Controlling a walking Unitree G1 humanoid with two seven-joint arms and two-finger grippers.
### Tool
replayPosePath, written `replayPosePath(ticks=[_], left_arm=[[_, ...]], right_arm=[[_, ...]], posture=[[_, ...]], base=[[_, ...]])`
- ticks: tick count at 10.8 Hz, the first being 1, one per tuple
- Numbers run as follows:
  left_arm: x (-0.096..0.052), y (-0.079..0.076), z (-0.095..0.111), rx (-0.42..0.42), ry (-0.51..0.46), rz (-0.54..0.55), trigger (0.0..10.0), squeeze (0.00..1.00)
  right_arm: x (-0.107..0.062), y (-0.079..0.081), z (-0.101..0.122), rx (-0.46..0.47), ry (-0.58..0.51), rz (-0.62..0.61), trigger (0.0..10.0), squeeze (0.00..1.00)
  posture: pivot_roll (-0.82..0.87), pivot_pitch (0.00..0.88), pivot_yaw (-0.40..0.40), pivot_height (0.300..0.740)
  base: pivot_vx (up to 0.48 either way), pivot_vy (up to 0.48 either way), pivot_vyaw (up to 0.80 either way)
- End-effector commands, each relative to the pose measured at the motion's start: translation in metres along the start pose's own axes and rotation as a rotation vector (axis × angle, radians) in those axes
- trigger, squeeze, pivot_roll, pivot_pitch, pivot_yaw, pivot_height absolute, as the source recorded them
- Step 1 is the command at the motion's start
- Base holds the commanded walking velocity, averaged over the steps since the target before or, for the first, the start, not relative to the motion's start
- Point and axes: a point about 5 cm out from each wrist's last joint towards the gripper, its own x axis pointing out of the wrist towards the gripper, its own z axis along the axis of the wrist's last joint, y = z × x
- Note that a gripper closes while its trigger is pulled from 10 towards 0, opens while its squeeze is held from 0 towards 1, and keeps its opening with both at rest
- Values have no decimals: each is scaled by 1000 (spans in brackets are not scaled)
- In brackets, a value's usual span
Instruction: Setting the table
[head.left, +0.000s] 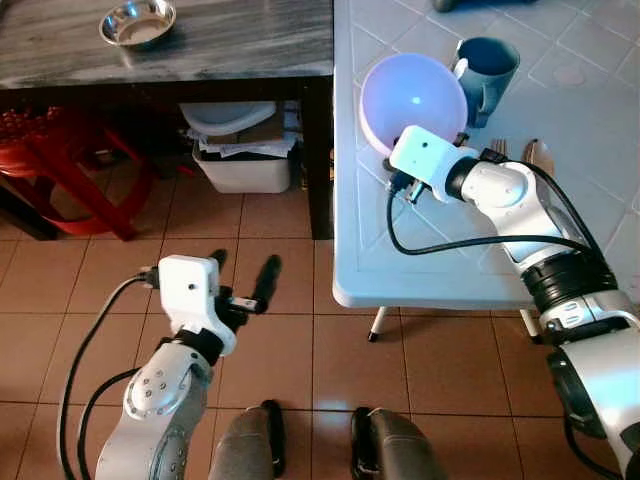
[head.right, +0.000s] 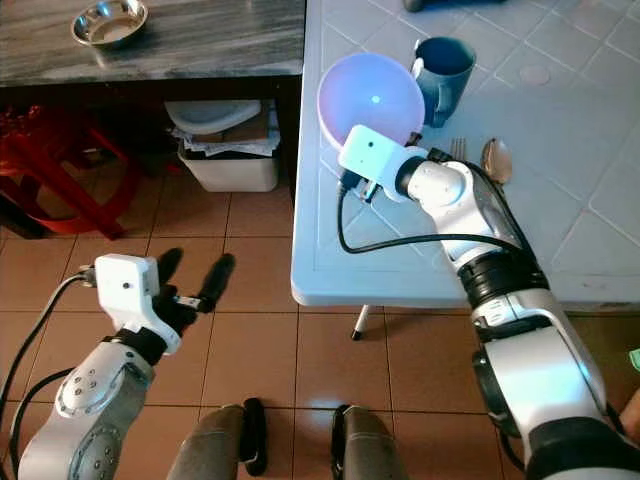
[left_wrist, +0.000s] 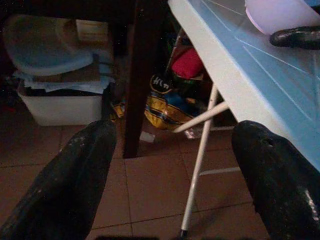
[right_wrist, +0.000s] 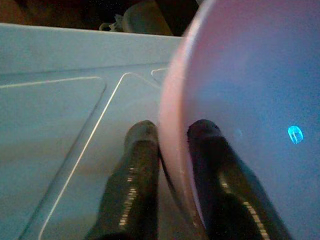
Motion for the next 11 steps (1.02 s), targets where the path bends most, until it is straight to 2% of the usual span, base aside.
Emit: replayPosePath(ticks=[1, 3, 4, 6, 7, 9, 10, 11], left_arm=[[-2, -2, 2, -6, -4, -21, 10000, 0], [1, -7, 4, -61, -9, -70, 10000, 0], [2, -10, 5, -127, -6, -117, 10000, 0], [6, -15, 6, -119, -19, -161, 10000, 0], [8, -11, 6, -108, -34, -133, 10000, 0], [12, -5, 9, -153, -57, -122, 10000, 0], [16, -5, 10, -172, -67, -126, 10000, 0], [19, -3, 10, -156, -72, -108, 10000, 0]], right_arm=[[-1, -2, 0, -30, 3, 3, 0, 0], [-1, -4, 0, -55, 0, -9, 0, 0], [0, -5, -1, -81, 0, -10, 0, 0], [0, -6, 1, -84, -19, -26, 0, 0], [0, -6, 1, -96, -25, -34, 0, 0], [0, -6, 12, -99, -107, -79, 0, 0], [0, -3, 24, -58, -196, -131, 0, 0], [-2, 2, 28, -10, -245, -165, 0, 0]], posture=[[39, 228, 49, 740], [36, 218, 44, 740], [36, 209, 38, 740], [28, 191, 31, 740], [25, 182, 29, 740], [18, 152, 27, 740], [17, 132, 23, 740], [16, 117, 19, 740]], base=[[0, 0, 0], [0, 0, 0], [0, 0, 0], [0, 0, 0], [0, 0, 0], [0, 0, 0], [0, 0, 0], [0, 0, 0]])
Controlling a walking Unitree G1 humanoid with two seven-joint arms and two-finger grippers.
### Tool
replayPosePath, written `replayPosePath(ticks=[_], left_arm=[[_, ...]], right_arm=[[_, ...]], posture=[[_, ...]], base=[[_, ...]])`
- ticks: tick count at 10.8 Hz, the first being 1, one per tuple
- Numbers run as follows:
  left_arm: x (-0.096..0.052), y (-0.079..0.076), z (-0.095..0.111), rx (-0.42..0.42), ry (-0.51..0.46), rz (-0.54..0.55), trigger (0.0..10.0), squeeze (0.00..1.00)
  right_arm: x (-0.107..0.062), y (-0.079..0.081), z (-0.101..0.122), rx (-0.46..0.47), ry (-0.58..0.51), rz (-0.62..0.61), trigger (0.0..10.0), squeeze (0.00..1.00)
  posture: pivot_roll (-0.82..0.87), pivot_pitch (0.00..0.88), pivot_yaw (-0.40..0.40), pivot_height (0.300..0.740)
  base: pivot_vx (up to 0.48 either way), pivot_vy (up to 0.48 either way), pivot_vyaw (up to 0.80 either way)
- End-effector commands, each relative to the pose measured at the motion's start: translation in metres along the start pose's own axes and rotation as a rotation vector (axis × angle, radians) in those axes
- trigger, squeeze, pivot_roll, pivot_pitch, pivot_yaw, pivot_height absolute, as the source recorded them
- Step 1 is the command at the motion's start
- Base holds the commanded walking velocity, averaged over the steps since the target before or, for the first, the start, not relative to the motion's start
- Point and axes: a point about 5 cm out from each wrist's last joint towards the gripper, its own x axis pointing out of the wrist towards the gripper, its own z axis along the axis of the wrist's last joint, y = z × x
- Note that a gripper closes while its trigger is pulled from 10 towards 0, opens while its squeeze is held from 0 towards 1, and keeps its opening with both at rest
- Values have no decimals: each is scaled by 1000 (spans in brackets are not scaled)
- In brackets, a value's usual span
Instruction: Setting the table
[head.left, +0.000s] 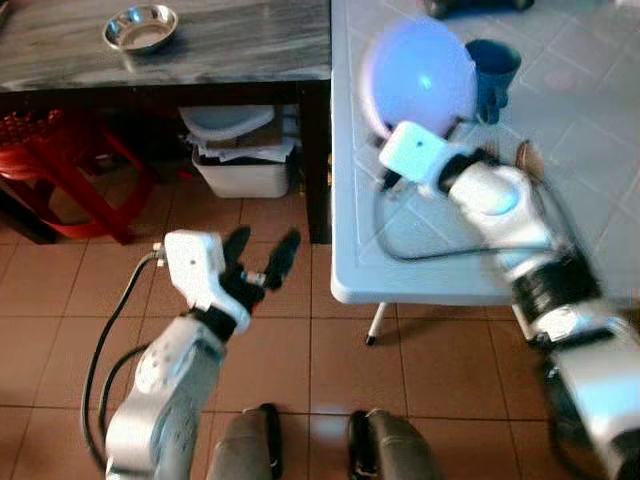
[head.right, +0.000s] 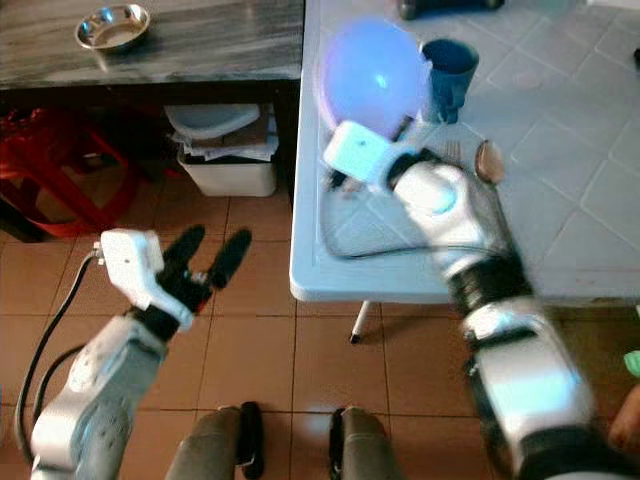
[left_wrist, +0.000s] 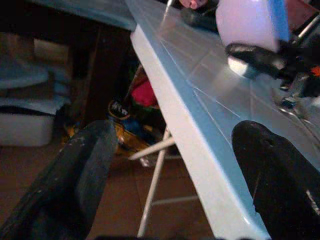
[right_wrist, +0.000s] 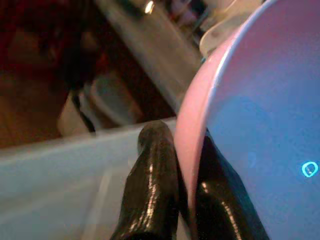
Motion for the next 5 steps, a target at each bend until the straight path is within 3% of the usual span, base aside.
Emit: replayPosePath(ticks=[1, 2, 3, 4, 5], left_arm=[[-3, 15, -8, 47, 29, 94, 10000, 0], [-4, 30, -13, 117, 48, 187, 10000, 0], [-5, 40, -15, 124, 52, 262, 10000, 0], [-8, 62, -15, 226, 37, 414, 10000, 0], [-8, 70, -14, 265, 20, 478, 10000, 0]], right_arm=[[-5, 3, 7, 76, -59, -71, 0, 0], [-10, 14, 12, 186, -93, -115, 0, 0], [-13, 19, 16, 228, -112, -139, 0, 0], [-22, 35, 21, 429, -121, -219, 0, 0], [-27, 41, 23, 468, -119, -233, 0, 0]], posture=[[11, 94, 17, 740], [8, 90, 19, 740], [4, 83, 21, 740], [-13, 59, 28, 740], [-14, 55, 28, 740]], base=[[0, 0, 0], [0, 0, 0], [0, 0, 0], [0, 480, 0], [0, 480, 0]])
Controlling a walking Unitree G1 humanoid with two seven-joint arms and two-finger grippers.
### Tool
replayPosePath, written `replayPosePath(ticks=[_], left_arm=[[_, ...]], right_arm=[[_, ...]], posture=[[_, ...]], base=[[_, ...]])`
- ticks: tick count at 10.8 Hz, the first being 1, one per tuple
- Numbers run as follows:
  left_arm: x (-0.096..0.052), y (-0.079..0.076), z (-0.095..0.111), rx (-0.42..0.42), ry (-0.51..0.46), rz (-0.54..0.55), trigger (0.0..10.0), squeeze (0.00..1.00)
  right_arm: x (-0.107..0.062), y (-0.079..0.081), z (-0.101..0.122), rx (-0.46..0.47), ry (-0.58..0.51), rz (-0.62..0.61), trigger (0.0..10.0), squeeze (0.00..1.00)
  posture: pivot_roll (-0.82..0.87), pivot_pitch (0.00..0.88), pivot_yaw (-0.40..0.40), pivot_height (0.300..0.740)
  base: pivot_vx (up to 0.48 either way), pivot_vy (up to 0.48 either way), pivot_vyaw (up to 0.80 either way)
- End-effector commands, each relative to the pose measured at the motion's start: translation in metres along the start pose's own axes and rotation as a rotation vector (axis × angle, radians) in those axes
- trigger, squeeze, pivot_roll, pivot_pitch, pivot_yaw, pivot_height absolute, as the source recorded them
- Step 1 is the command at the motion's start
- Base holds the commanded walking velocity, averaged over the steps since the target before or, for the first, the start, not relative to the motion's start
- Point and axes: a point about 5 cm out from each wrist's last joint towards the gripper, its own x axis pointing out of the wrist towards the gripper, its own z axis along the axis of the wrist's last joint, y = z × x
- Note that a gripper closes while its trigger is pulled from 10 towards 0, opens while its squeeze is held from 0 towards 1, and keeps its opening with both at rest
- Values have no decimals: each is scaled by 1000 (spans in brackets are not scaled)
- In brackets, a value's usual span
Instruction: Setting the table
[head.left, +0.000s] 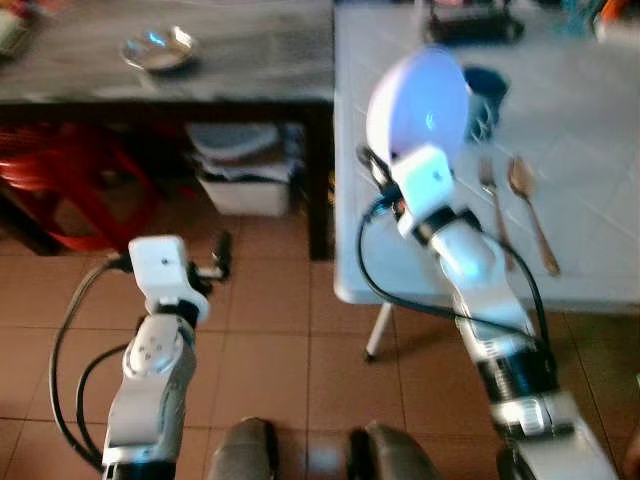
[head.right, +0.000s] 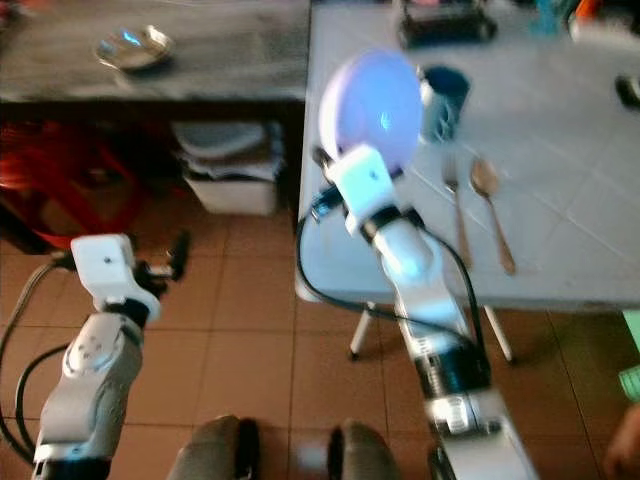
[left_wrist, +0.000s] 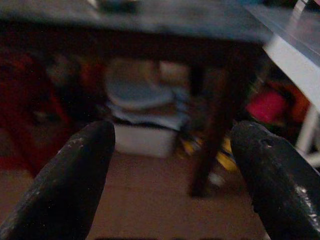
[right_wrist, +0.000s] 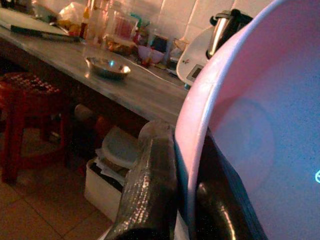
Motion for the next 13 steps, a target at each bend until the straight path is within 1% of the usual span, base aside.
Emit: replayPosePath(ticks=[1, 2, 3, 4, 5, 6, 7, 9, 10, 11, 12, 13], left_arm=[[-1, 15, -4, 27, 9, 71, 10000, 0], [-2, 16, -8, 53, 33, 45, 10000, 0], [-7, 13, -11, 116, 21, 44, 10000, 0], [-12, 11, -14, 122, 17, 41, 10000, 0], [-14, 10, -18, 120, 20, 48, 10000, 0], [-12, 7, -15, 129, 3, 37, 10000, 0], [-6, 2, -8, 148, -24, 12, 10000, 0], [-3, 2, -4, 165, -53, 9, 10000, 0], [-5, 2, -5, 192, -57, 8, 10000, 0], [-7, 1, -7, 194, -51, 15, 10000, 0], [-9, 2, -8, 202, -44, 22, 10000, 0], [-15, 0, -15, 224, -22, 23, 10000, 0]], right_arm=[[-2, 5, 8, 36, -29, -19, 0, 0], [-10, 7, 3, 53, -11, -61, 824, 0], [-22, 6, -2, 70, 22, -124, 1961, 0], [-33, 4, -7, 77, 54, -168, 6863, 0], [-39, 4, -13, 80, 80, -186, 10000, 0], [-38, 5, -11, 79, 77, -186, 10000, 0], [-33, 4, -8, 80, 66, -192, 10000, 0], [-34, 4, -7, 82, 70, -209, 10000, 0], [-38, 6, -8, 86, 78, -208, 10000, 0], [-39, 7, -8, 89, 78, -208, 10000, 0], [-40, 6, -8, 92, 81, -212, 10000, 0], [-46, 1, -10, 73, 94, -236, 10000, 0]], posture=[[-18, 37, 37, 740], [-21, 29, 43, 740], [-15, 18, 39, 740], [-15, 17, 41, 740], [-15, 17, 41, 740], [-18, 25, 44, 740], [-16, 25, 42, 740], [-8, 26, 35, 740], [-7, 30, 34, 740], [-10, 32, 36, 740], [-12, 32, 39, 740], [-14, 33, 41, 740]], base=[[0, 480, 0], [0, 480, 0], [0, 480, 0], [0, 480, 0], [0, 480, 0], [0, 480, 0], [0, 480, 0], [0, 465, 0], [289, 386, 0], [326, 352, 0], [375, 300, 0], [469, 0, 0]])
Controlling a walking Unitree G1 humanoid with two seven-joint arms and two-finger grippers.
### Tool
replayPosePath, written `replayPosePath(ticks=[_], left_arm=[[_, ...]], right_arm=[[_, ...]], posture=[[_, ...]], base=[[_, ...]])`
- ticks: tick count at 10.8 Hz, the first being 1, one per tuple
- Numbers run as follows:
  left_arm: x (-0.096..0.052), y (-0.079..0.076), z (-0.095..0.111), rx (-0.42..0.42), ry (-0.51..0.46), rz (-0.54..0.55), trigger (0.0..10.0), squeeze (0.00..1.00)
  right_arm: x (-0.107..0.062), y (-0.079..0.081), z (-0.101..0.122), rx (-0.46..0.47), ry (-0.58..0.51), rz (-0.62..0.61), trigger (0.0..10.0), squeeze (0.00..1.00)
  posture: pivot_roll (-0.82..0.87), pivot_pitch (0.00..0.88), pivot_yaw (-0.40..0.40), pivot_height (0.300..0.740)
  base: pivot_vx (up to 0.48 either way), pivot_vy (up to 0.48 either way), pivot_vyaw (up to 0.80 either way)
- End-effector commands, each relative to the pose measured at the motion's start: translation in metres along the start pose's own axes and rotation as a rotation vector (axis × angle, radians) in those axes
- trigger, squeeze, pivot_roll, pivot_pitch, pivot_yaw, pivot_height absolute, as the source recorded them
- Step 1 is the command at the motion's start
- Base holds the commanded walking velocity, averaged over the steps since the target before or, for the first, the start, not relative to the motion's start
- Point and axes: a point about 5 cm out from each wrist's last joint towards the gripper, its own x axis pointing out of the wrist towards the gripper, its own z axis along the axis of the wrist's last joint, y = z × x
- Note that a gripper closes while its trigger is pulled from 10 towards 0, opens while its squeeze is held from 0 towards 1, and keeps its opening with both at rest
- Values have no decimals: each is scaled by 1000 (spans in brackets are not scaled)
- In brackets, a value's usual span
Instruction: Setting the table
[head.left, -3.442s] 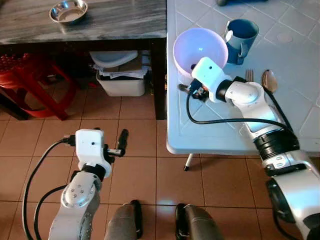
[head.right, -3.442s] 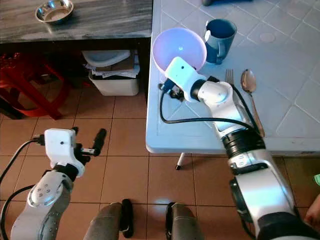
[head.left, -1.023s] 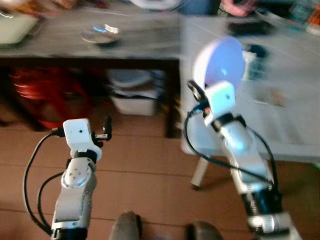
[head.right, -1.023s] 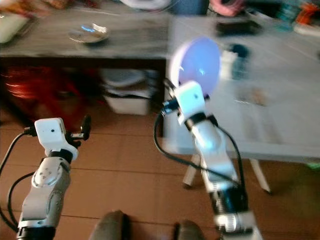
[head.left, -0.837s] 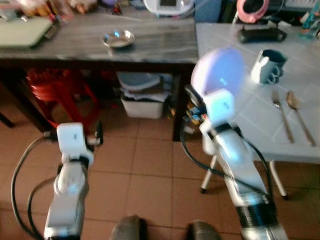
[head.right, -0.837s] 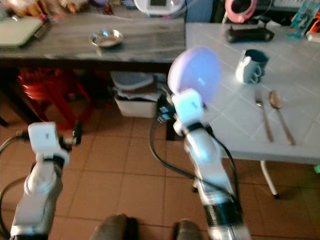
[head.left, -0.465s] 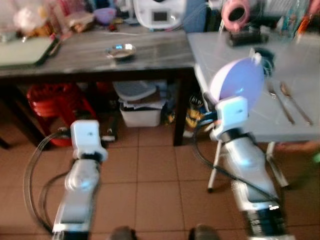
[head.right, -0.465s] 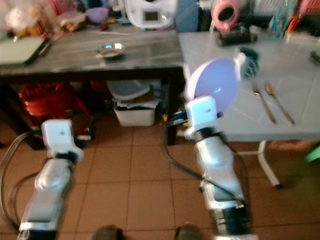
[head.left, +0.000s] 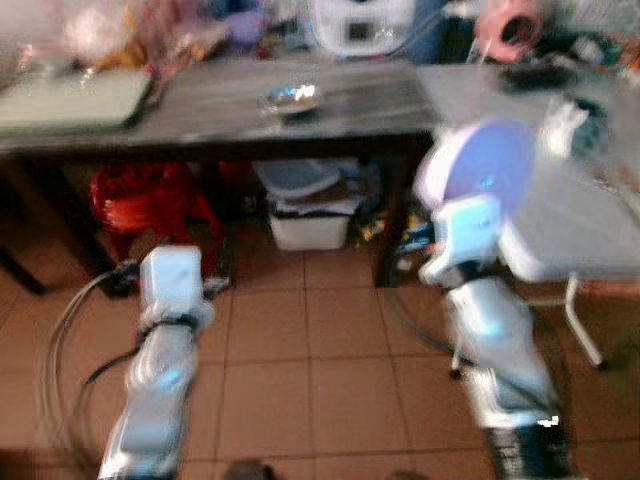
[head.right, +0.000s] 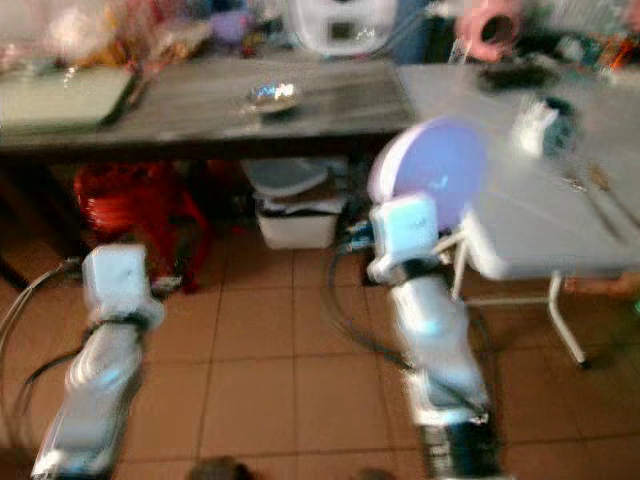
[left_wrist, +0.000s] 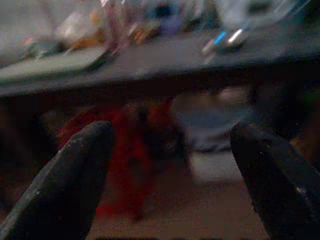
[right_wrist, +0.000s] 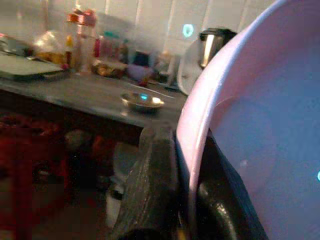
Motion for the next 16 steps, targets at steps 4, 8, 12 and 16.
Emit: replayPosePath(ticks=[4, 8, 12, 16], left_arm=[[5, -9, 12, 20, -58, -27, 10000, 0], [4, -23, 15, -3, -72, -88, 10000, 0], [5, -29, 17, -18, -76, -131, 10000, 0], [4, -32, 17, -29, -79, -160, 10000, 0]], right_arm=[[0, -11, 3, -16, -1, -36, 10000, 0], [9, -11, 8, -21, -23, -52, 10000, 0], [15, -11, 9, -19, -24, -68, 10000, 0], [20, -10, 6, 1, -4, -80, 10000, 0]], posture=[[-16, 32, 36, 740], [-14, 35, 41, 740], [-13, 35, 38, 740], [-9, 31, 39, 740]], base=[[477, 0, 509], [480, 0, 0], [470, 0, 0], [458, 0, -370]])
